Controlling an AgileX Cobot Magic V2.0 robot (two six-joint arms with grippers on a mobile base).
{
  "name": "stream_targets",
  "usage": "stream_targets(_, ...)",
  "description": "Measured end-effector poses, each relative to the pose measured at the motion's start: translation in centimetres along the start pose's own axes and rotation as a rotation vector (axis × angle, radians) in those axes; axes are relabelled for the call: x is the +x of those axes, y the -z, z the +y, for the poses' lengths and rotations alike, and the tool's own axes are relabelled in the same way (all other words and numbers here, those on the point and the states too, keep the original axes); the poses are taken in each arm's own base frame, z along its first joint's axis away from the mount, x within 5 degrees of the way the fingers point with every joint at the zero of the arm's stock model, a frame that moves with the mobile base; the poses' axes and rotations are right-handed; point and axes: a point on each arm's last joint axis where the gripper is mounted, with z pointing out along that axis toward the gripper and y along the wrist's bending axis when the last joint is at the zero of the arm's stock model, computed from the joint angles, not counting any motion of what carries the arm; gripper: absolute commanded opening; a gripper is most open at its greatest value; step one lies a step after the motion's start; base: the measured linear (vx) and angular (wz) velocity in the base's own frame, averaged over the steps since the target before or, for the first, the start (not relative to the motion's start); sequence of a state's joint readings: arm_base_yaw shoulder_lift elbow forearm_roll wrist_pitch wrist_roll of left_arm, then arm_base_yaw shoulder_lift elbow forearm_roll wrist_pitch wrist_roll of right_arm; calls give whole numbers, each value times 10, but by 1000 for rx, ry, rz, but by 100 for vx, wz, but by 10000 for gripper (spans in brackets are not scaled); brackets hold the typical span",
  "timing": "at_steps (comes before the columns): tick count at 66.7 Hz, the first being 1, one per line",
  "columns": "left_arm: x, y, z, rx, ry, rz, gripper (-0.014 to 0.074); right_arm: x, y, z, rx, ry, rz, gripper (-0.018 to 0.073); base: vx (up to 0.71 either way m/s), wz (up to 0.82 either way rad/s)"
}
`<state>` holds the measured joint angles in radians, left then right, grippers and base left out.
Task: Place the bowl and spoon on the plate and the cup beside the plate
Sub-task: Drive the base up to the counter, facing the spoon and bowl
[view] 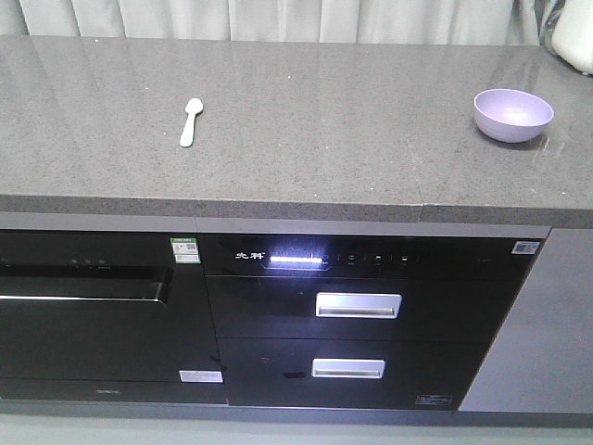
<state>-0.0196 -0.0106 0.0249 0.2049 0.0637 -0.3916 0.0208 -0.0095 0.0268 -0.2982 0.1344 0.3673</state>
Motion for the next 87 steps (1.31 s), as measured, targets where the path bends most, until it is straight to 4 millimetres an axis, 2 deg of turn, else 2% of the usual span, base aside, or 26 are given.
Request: stream_targets(87,0,0,0,0,0,0,-6,0,0,0,0,0,0,71,5,-2)
